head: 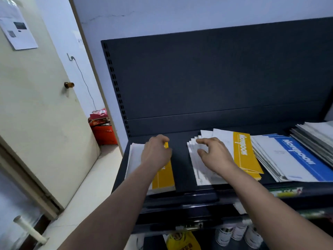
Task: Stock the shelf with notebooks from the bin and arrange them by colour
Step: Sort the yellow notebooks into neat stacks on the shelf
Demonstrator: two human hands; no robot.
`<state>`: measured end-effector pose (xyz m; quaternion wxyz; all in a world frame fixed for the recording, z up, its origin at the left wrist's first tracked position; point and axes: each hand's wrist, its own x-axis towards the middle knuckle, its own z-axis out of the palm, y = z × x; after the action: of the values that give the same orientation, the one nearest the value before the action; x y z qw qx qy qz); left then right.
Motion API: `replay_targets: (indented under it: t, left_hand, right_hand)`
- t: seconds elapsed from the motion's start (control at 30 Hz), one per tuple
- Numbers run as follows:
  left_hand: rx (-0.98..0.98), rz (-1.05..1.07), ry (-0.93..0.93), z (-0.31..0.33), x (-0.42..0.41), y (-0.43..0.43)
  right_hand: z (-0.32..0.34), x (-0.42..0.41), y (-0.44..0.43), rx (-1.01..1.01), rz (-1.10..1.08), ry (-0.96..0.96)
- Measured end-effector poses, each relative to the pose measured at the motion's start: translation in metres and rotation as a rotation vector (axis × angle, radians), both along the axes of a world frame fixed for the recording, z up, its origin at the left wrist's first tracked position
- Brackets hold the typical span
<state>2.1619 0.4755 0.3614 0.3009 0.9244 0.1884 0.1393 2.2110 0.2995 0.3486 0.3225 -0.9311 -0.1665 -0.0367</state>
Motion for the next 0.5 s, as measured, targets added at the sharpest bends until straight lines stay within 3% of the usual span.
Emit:
replay_targets:
  t: [0.23, 0.5]
  left_hand:
    - [0.002, -0.202, 0.141, -0.005, 0.048, -0.079]
    - [0.039, -0.126, 0.271, -0.015, 0.07, -0.111]
  right_hand:
    - [0.0, 0.032, -0.1, -0.156, -0.238, 0.166]
    - [-0.001, 0.044, -0.124, -0.267, -0.126, 0.257]
